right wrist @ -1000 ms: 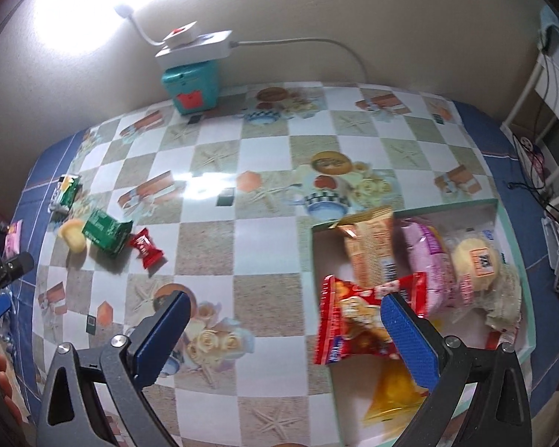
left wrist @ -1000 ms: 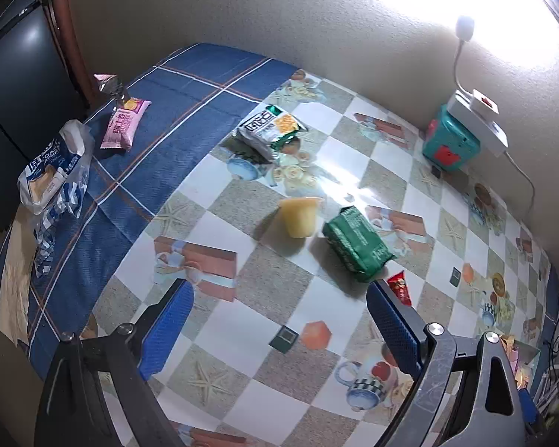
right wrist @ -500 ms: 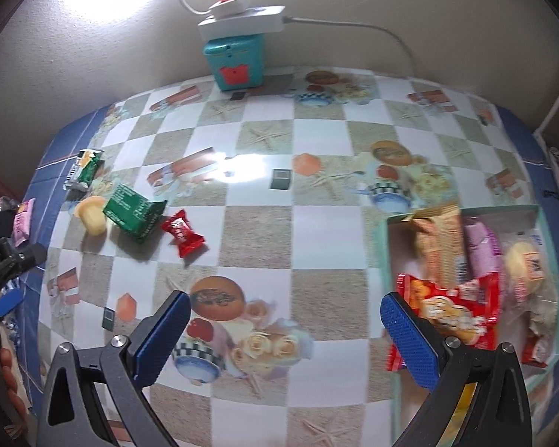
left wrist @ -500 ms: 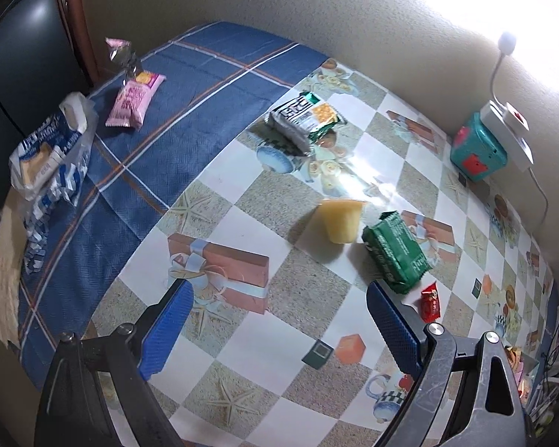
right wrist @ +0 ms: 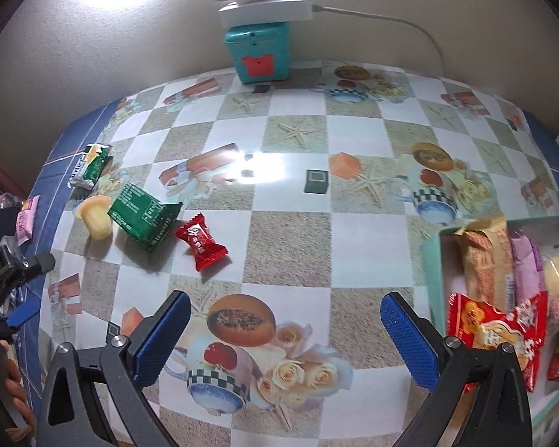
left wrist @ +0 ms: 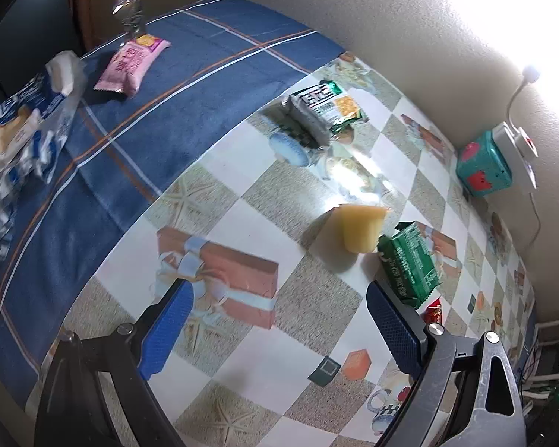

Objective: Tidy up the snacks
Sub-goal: 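Move both tools back toward the yellow jelly cup and red candy, then grasp the yellow jelly cup with the left tool while the right grasps the red candy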

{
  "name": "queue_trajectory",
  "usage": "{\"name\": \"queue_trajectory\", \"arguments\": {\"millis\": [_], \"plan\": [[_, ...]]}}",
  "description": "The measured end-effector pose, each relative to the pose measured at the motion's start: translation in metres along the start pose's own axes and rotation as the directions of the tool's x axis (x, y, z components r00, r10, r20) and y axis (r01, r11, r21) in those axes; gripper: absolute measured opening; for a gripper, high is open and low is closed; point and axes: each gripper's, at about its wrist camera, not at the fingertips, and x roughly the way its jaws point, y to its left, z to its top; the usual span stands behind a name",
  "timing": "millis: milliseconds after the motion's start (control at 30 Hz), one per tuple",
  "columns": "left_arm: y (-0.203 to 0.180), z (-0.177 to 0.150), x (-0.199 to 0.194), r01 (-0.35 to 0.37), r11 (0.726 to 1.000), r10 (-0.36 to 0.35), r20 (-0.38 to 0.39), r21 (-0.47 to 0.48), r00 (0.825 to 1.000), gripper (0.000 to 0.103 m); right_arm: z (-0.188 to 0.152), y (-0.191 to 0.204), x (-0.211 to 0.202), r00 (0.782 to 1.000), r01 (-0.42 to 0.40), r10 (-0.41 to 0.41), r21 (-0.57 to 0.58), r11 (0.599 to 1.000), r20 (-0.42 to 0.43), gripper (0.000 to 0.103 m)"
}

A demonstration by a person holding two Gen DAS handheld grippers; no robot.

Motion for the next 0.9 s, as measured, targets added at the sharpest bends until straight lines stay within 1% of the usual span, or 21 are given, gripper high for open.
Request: {"name": "queue_trajectory", "arguments": {"millis": [133, 367, 467, 533, 567, 633, 767, 833, 867, 900], "plan": [[0.002, 0.002, 0.007, 0.003, 1.000, -0.002, -0.013, 0.020, 1.000, 0.094, 0.000, 0.007, 0.007, 1.000, 0.002, -0.002, -0.024, 1.000, 0.003, 0.103], [-0.007, 0.010, 0.018, 0.045, 0.994, -0.041, -0.043, 0.098, 0.998, 0.094, 0.003, 0.016, 0.013, 0.999, -0.026, 0.027, -0.040, 0.999, 0.023, 0.103], [-0.012, 0.017, 0.020, 0.062, 0.991, -0.058, -0.043, 0.121, 0.997, 0.094, 0.006, 0.019, 0.017, 0.998, -0.039, 0.040, -0.045, 0.998, 0.041, 0.103], [-0.017, 0.022, 0.021, 0.063, 0.988, -0.059, -0.032, 0.140, 0.998, 0.094, 0.008, 0.020, 0.023, 0.998, -0.051, 0.053, -0.039, 0.998, 0.045, 0.100], [-0.020, 0.024, 0.023, 0.062, 0.987, -0.058, -0.032, 0.151, 0.998, 0.094, 0.009, 0.021, 0.026, 0.997, -0.055, 0.056, -0.038, 0.998, 0.043, 0.096], [-0.028, 0.028, 0.027, 0.068, 0.983, -0.063, -0.035, 0.171, 0.997, 0.094, 0.009, 0.026, 0.033, 0.997, -0.061, 0.063, -0.047, 0.997, 0.036, 0.085], [-0.044, 0.033, 0.039, 0.075, 0.977, -0.069, -0.037, 0.201, 0.997, 0.094, 0.009, 0.043, 0.045, 0.996, -0.074, 0.078, -0.103, 0.992, 0.031, 0.082], [-0.052, 0.035, 0.046, 0.065, 0.975, -0.058, -0.041, 0.214, 0.997, 0.090, 0.009, 0.051, 0.048, 0.997, -0.067, 0.073, -0.136, 0.988, 0.040, 0.078], [-0.055, 0.035, 0.048, 0.065, 0.973, -0.058, -0.039, 0.221, 0.998, 0.084, 0.010, 0.056, 0.049, 0.997, -0.063, 0.070, -0.153, 0.986, 0.043, 0.075], [-0.057, 0.036, 0.051, 0.064, 0.971, -0.057, -0.036, 0.229, 0.998, 0.081, 0.011, 0.059, 0.050, 0.997, -0.062, 0.069, -0.163, 0.985, 0.043, 0.071]]}}
